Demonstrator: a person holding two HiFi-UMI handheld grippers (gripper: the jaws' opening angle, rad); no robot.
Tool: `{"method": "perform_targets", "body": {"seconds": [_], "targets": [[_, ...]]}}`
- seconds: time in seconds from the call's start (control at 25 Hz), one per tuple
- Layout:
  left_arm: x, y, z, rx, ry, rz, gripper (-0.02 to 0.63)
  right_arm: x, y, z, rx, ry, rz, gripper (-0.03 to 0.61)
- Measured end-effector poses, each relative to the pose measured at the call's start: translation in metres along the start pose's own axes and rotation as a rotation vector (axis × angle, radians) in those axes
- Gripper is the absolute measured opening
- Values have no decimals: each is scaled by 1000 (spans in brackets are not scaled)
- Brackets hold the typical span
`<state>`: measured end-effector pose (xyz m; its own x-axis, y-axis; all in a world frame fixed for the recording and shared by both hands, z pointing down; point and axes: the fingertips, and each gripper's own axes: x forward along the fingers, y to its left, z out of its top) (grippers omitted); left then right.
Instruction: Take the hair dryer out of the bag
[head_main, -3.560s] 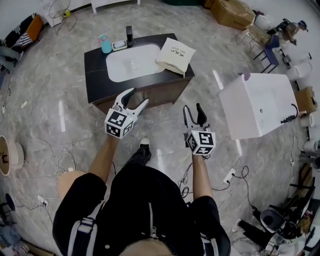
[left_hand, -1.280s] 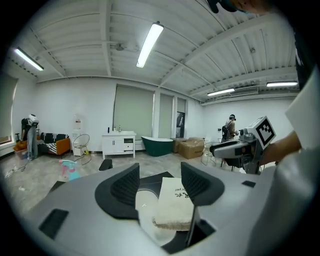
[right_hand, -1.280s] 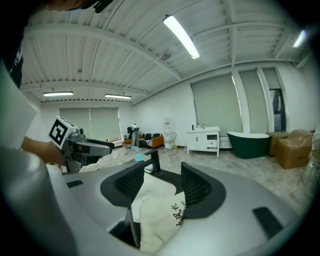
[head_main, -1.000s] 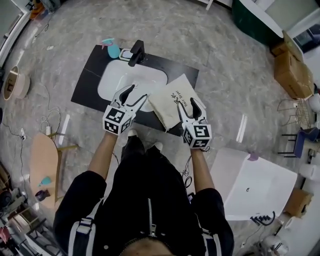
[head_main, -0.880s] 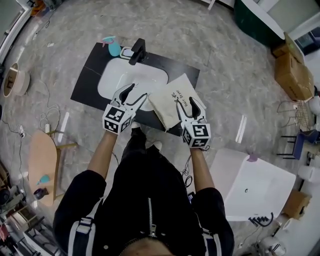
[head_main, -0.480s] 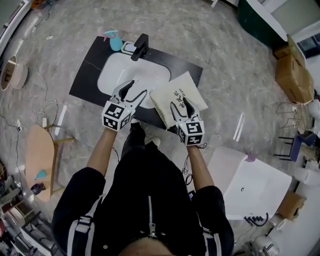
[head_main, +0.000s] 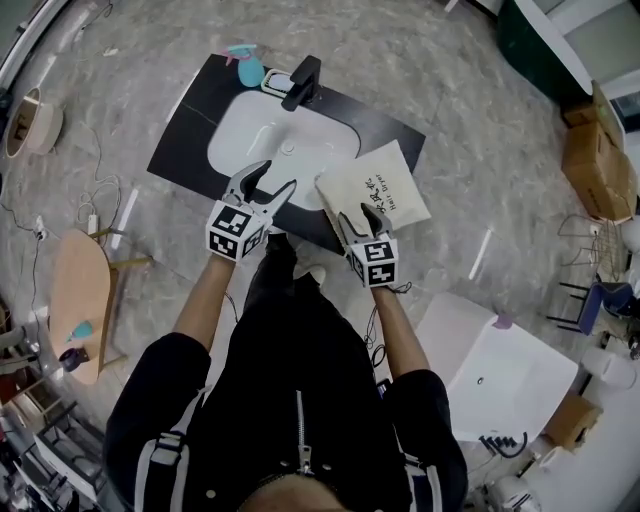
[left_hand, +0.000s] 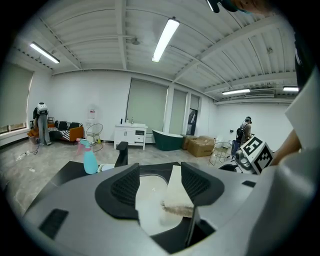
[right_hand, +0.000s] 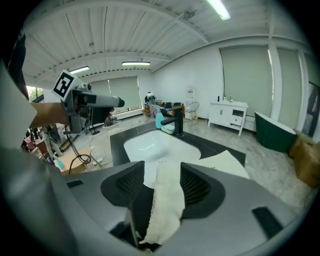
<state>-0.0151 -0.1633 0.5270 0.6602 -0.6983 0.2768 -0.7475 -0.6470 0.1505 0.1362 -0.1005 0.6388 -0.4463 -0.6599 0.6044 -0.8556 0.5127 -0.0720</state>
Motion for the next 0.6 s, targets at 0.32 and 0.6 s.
{"method": "perform_targets", "body": {"seconds": [0.32, 0.6], "targets": [[-17, 14, -17, -31, 17, 40, 264, 30, 5, -49, -19, 140, 13, 221], [-30, 24, -28, -48, 35, 71, 262, 42, 5, -73, -3, 226, -13, 216]]}}
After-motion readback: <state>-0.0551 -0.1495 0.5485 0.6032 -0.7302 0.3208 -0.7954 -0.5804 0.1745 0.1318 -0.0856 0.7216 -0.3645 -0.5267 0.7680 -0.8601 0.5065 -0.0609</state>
